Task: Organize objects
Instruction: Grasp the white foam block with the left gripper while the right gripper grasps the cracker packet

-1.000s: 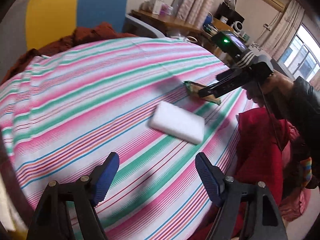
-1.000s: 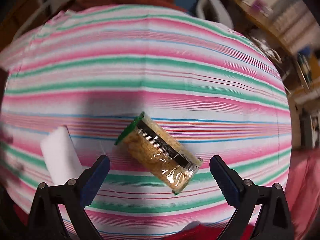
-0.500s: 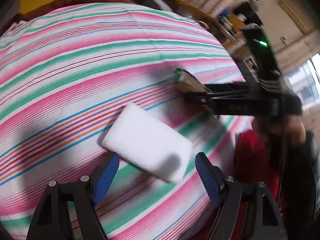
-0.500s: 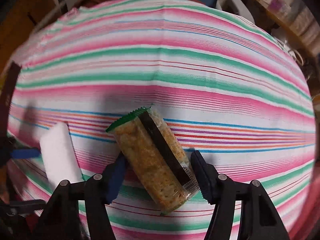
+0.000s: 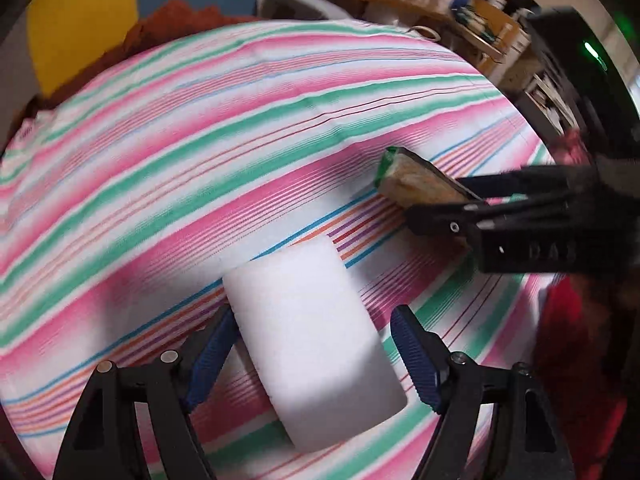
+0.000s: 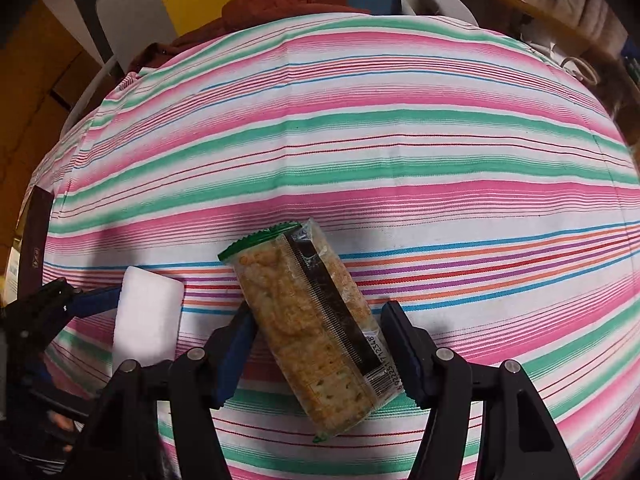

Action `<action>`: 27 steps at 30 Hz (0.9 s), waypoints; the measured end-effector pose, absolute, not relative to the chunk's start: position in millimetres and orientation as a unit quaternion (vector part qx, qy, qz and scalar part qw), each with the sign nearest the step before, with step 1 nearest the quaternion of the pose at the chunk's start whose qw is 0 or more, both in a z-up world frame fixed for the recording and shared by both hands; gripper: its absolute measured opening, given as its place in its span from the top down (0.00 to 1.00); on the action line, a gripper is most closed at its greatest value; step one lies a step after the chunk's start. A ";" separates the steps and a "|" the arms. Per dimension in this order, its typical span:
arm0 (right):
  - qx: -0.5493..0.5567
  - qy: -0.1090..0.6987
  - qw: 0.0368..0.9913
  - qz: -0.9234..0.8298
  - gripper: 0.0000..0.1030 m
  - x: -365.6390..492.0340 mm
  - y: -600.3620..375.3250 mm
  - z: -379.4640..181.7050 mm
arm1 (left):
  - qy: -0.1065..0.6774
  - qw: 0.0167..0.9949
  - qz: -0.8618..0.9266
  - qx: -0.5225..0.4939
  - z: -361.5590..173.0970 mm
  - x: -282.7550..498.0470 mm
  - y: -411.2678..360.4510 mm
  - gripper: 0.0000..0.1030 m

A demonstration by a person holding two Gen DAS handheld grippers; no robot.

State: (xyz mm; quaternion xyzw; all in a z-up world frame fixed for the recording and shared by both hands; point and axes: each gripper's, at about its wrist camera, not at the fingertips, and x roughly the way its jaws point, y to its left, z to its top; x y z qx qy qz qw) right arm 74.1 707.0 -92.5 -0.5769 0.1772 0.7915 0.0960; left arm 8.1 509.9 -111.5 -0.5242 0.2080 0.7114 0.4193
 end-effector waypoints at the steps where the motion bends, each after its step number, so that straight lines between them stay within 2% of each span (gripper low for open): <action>1: -0.579 0.171 0.097 0.791 0.37 74.7 707.0 -92.3 | 0.215 0.421 0.715 -0.516 -112.5 10.6 508.3 0.24; 6: -0.582 0.159 0.096 0.792 0.36 83.0 701.7 -91.1 | 0.242 0.444 0.722 -0.473 -110.8 16.6 486.3 0.40; 10: -0.581 0.147 0.099 0.794 0.42 82.7 701.5 -90.5 | 0.234 0.448 0.727 -0.465 -109.9 10.1 442.7 0.41; 17: -0.600 0.121 0.108 0.783 0.45 76.3 687.8 -88.6 | 0.204 0.434 0.741 -0.470 -100.0 4.0 366.3 0.41; 27: -0.610 0.091 0.059 0.785 0.47 34.7 601.4 -70.6 | 0.163 0.422 0.780 -0.433 -60.8 4.9 323.7 0.41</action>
